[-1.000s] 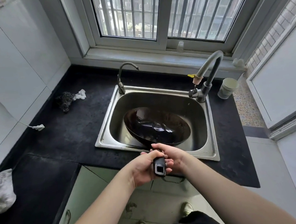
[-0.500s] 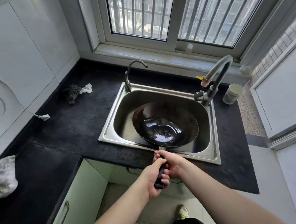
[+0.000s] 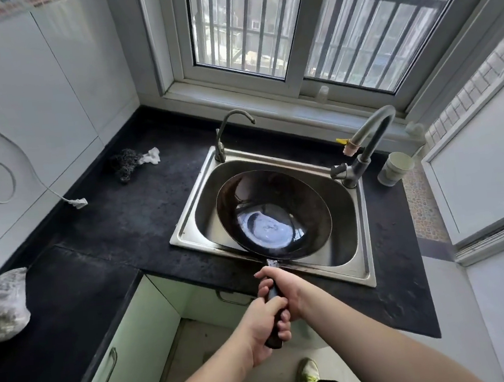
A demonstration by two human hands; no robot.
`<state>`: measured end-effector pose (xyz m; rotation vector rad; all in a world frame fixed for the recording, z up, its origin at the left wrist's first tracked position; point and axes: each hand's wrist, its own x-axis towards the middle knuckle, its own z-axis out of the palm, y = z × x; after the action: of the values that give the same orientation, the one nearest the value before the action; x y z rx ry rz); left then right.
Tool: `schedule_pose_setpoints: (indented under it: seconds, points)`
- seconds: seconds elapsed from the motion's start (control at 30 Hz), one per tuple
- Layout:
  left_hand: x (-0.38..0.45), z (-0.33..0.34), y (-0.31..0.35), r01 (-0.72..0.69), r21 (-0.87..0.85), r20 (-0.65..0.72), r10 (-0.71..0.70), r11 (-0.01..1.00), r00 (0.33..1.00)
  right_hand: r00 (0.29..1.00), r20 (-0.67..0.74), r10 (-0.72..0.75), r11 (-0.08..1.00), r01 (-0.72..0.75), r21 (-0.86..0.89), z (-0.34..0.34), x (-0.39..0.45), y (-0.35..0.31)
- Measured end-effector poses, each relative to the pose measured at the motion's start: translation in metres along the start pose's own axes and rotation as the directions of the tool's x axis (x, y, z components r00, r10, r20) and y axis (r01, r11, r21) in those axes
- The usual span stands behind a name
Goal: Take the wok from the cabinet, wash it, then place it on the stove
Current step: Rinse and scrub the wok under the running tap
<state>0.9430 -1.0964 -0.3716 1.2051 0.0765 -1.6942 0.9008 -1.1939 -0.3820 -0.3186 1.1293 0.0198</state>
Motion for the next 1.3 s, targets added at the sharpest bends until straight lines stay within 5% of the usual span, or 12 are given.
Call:
schedule_pose_setpoints:
  seconds: [0.57,1.07,1.3]
  points:
    - [-0.047,-0.018,0.01,-0.189,0.548,-0.128,0.305,0.815,0.944,0.914,0.386,-0.127,0.98,0.055,0.192,0.037,-0.024,0.027]
    - [-0.069,0.048,-0.014,-0.177,0.719,-0.234,0.474,0.672,0.849,0.795,0.592,-0.134,0.989,0.07,0.129,-0.002,-0.057,0.015]
    - [-0.073,0.079,-0.001,-0.187,0.826,-0.216,0.606,0.531,0.766,0.741,0.659,-0.127,0.991,0.124,0.051,-0.006,-0.076,-0.014]
